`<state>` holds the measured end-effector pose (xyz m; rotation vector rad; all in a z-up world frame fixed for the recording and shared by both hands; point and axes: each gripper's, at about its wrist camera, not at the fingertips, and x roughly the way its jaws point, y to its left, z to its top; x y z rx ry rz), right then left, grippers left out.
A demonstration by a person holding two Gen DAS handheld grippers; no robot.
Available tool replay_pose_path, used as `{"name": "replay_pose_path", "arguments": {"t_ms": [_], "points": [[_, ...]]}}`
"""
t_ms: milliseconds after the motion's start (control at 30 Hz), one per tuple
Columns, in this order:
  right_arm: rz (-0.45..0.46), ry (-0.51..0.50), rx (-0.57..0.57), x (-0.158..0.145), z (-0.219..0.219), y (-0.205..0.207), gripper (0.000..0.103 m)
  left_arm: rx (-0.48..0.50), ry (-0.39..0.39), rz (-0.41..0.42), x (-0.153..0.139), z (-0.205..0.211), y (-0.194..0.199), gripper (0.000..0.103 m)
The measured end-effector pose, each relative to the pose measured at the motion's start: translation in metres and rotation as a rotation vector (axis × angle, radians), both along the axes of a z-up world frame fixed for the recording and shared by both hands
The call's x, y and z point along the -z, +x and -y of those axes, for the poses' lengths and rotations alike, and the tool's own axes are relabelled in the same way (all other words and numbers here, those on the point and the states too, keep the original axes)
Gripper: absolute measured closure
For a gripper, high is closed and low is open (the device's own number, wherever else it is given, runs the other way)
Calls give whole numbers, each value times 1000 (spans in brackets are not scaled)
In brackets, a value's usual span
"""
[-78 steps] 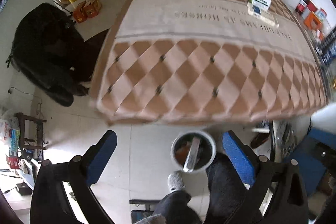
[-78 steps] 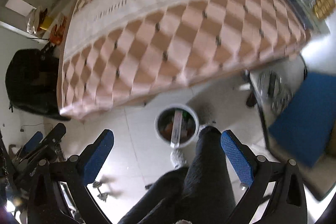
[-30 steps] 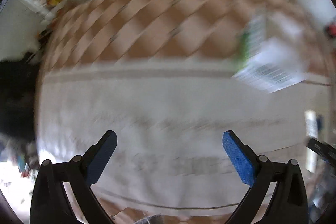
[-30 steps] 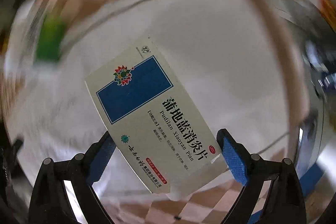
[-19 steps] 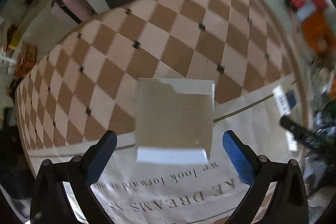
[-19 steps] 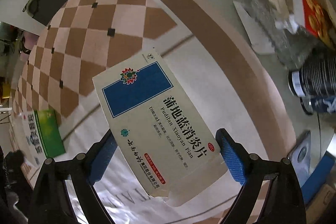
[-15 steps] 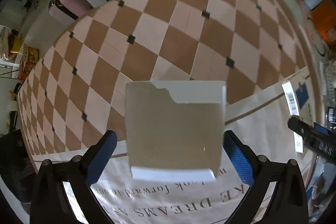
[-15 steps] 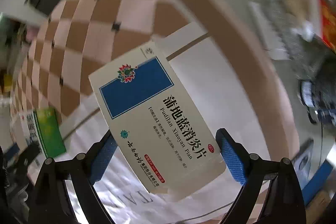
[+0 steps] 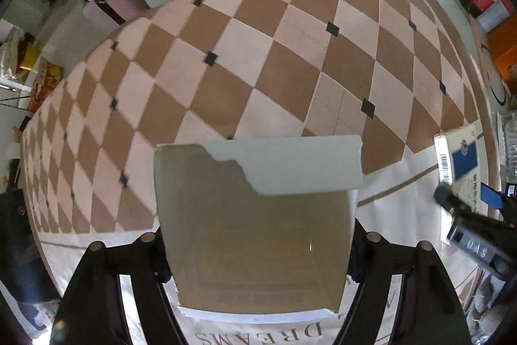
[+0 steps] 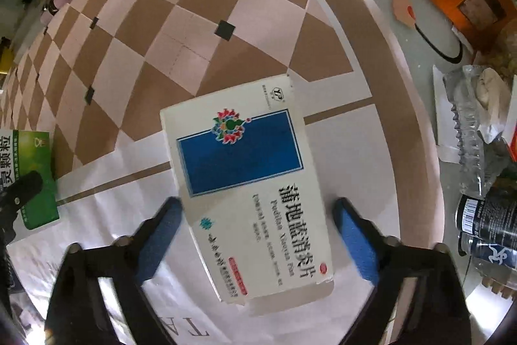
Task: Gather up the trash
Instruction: 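Grasp the white box with the left gripper while the right gripper lifts the medicine box, then carry both boxes over the white bin and open both grippers to drop them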
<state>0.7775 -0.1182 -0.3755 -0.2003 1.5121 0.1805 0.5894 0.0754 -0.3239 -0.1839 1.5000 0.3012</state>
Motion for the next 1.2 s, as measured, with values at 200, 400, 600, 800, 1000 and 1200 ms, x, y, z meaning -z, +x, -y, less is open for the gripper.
{"name": "replay_pose_path", "arguments": {"t_ms": [200,400,600,800,1000,1200], "points": [[1,98,10,-20,2,-35,24,-79,34,67,-35,0,-55,30],[39,218,-22,-62,1,-97,24,-163,85,164,-89,-14,-148,30],[102,287,-70,-100,-22,-247,24,-165,110,269,-128,-11,-242,30],[172,334,-66,-155,3,-422,24,-144,112,354,-151,7,-364,30],[151,319,-13,-156,21,-564,24,-142,25,317,-128,21,-476,30],[17,275,19,-97,45,-658,24,-185,-79,194,-70,28,-557,30]]}}
